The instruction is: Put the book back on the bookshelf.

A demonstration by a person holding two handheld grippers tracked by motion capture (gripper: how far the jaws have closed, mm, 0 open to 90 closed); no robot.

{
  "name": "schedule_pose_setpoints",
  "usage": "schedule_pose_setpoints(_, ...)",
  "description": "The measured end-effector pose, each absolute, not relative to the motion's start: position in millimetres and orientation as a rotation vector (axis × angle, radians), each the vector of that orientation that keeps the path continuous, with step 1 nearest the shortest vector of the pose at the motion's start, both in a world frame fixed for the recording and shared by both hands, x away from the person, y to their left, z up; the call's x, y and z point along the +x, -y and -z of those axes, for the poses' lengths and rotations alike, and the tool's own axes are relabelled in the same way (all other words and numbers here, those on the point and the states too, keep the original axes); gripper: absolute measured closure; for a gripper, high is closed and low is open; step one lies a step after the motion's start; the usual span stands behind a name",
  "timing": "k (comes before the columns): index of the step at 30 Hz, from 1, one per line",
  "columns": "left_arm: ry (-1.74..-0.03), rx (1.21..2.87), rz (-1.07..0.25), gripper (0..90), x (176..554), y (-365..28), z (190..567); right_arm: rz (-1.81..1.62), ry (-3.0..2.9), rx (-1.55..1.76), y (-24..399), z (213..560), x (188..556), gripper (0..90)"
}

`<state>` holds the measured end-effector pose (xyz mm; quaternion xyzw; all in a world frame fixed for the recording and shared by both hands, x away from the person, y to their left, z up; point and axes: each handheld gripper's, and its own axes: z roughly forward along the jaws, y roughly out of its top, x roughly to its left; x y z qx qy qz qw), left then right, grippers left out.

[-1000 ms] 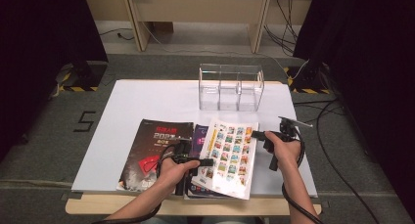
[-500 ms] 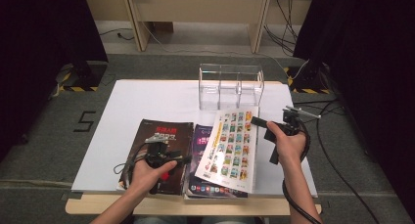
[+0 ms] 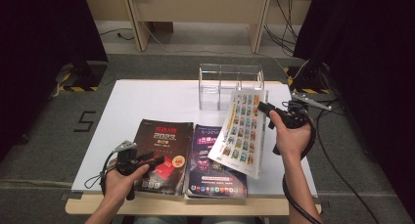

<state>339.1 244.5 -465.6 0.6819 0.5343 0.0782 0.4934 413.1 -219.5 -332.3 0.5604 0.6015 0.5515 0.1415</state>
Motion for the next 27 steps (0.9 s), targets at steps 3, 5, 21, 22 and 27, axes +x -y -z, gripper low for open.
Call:
schedule_pose_setpoints(3, -1.304, 1.640, -0.195, 39.2, 338.4, -249.4, 466.4, -1.594, -1.706, 1.595, 218.6, 327.5, 411.9, 74.2)
schedule_pose_setpoints(5, -1.307, 1.637, -0.204, 39.6, 338.2, -251.4, 467.1, -1.588, -1.688, 1.577, 217.9, 323.8, 410.8, 74.2)
schedule_pose_setpoints(21, -1.339, 1.596, -0.269, 40.9, 335.3, -258.8, 472.5, -1.570, -1.543, 1.487, 225.3, 286.6, 417.9, 74.2)
schedule_pose_setpoints(22, -1.340, 1.594, -0.270, 40.9, 335.3, -259.0, 473.0, -1.567, -1.535, 1.485, 226.6, 284.9, 419.0, 74.2)
schedule_pose_setpoints(27, -1.345, 1.593, -0.269, 41.0, 336.0, -260.0, 475.4, -1.537, -1.524, 1.478, 227.6, 278.5, 424.0, 74.2)
